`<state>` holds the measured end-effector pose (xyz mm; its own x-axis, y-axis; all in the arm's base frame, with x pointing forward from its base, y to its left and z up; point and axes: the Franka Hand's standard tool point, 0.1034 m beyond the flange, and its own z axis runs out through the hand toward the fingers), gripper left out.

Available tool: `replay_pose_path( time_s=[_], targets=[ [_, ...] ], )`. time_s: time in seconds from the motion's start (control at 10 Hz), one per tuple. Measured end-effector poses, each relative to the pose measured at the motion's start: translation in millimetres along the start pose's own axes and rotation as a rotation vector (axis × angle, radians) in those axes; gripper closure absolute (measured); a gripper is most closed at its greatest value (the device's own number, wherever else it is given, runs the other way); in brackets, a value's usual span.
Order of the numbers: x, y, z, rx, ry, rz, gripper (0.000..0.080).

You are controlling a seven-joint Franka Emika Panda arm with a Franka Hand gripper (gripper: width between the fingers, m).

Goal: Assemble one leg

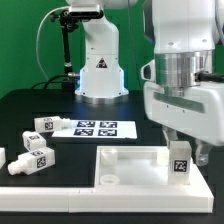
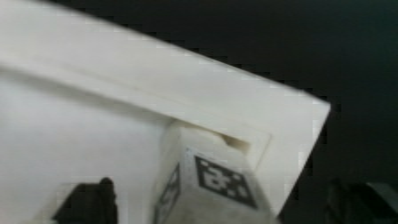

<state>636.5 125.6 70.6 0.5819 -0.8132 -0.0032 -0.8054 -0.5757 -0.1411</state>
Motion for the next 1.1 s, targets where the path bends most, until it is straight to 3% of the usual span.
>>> replay_pose_path(
  time_s=[0.5, 0.7, 1.0, 1.1],
  targets=[
    [3.0, 2.7, 1.1, -0.008, 0.003, -0.301, 0.0151],
    [13.0, 4.5, -1.4, -0.034, 0.028, -0.647, 0.0151],
    [13.0, 5.0, -0.5, -0.034, 0.028, -0.589, 0.0181],
    [13.0, 5.2, -0.3, -0.034, 0.028, -0.556, 0.0361]
  ],
)
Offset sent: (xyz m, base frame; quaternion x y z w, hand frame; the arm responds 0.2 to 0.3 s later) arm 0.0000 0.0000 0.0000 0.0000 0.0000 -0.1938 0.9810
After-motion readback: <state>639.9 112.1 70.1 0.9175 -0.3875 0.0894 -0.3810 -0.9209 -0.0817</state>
